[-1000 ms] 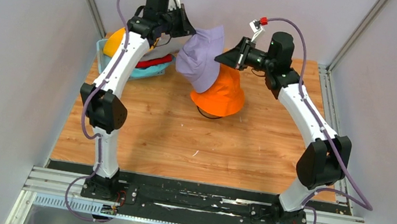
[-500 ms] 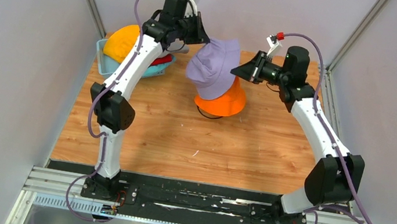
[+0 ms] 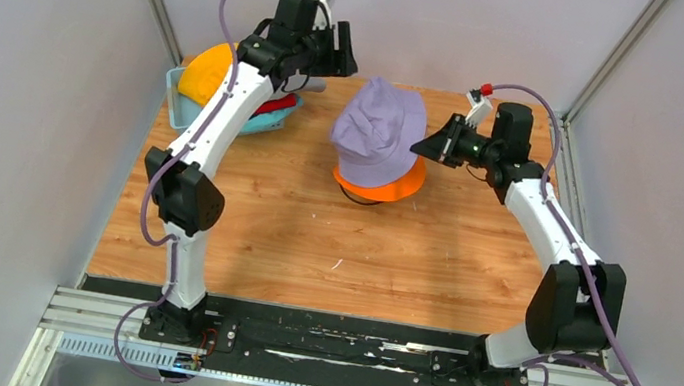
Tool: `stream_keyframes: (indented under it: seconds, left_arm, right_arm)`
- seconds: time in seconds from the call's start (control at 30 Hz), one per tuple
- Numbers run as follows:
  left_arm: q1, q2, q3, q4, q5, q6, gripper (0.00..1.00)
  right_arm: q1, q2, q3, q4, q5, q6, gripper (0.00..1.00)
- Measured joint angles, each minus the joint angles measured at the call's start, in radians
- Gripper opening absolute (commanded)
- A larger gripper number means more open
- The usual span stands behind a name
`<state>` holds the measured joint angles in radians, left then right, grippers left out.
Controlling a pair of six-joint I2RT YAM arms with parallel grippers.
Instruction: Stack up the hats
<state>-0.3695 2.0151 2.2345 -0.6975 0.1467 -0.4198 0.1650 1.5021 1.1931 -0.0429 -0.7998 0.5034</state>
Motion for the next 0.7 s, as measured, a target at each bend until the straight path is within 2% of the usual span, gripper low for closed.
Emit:
stream_keyframes:
  seconds: [0.37, 0.7]
  left_arm:
    - [0.000, -0.208, -0.135, 0.032, -0.114, 0.050, 0.73]
    - [0.000, -0.219, -0.226, 0.058, -0.143, 0.058, 0.73]
  right_arm:
    - [-0.035, 0.064, -0.049, -0.003, 0.021, -0.049, 0.01]
    - [-0.072, 0.134, -0.074, -0.016, 0.027, -0.082, 0.01]
